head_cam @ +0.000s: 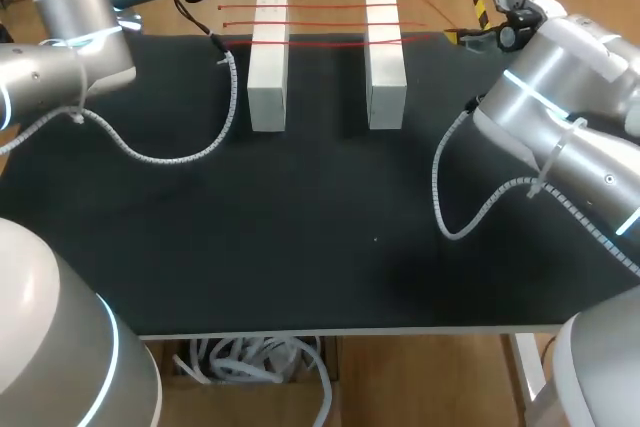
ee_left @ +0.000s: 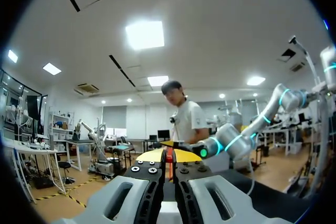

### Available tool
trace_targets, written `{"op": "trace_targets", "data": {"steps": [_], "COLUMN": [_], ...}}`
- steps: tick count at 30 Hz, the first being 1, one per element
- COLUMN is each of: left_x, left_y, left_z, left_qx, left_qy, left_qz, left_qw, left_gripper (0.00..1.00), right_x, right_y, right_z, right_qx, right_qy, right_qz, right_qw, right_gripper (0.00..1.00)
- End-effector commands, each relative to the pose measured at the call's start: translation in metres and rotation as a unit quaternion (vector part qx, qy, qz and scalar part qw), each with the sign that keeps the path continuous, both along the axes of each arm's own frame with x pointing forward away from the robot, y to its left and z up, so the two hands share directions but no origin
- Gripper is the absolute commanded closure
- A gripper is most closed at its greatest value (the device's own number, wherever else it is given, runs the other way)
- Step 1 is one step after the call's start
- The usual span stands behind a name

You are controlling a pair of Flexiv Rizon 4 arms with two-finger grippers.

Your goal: Grab the tape and strap the tape.

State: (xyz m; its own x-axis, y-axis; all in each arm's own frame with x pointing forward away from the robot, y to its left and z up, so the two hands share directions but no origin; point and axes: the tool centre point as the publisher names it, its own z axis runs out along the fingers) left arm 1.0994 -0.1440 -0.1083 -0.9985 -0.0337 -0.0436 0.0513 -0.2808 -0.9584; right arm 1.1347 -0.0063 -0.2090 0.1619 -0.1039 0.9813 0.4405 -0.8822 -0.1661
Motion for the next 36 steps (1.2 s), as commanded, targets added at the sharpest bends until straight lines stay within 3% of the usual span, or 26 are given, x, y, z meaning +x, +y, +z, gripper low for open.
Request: {"op": "trace_targets", "data": {"steps": [1,6,8,17,20,27,36], "left_x": [-0.002,-0.002,-0.002,-0.002,-0.002,-0.002,-0.002], "left_y": [0.0,0.0,0.0,0.0,0.0,0.0,0.0], "left_z": [0.0,0.0,0.0,0.0,0.0,0.0,0.0], "left_qx": [0.0,0.0,0.0,0.0,0.0,0.0,0.0], "left_qy": [0.0,0.0,0.0,0.0,0.0,0.0,0.0], "left_qz": [0.003,0.003,0.003,0.003,0.003,0.003,0.003], "left_qw": [1.0,1.0,1.0,1.0,1.0,1.0,1.0], "left_gripper": [1.0,1.0,1.0,1.0,1.0,1.0,1.0], "right_x": [-0.001,-0.003,-0.003,-0.006,-0.009,-0.022,-0.029], "right_y": [0.003,0.003,0.003,0.002,0.0,-0.003,-0.008], "right_z": [-0.001,-0.001,0.0,0.001,0.0,-0.001,-0.001], "right_qx": [-0.001,-0.002,-0.002,-0.006,-0.008,-0.007,-0.007], "right_qy": [0.0,-0.001,-0.001,-0.002,0.001,0.007,0.009], "right_qz": [-0.002,0.003,0.004,0.012,0.016,0.024,0.023], "right_qw": [1.0,1.0,1.0,1.0,1.0,1.0,1.0], "right_gripper": [0.77,0.68,0.77,0.67,0.76,0.67,0.67]}}
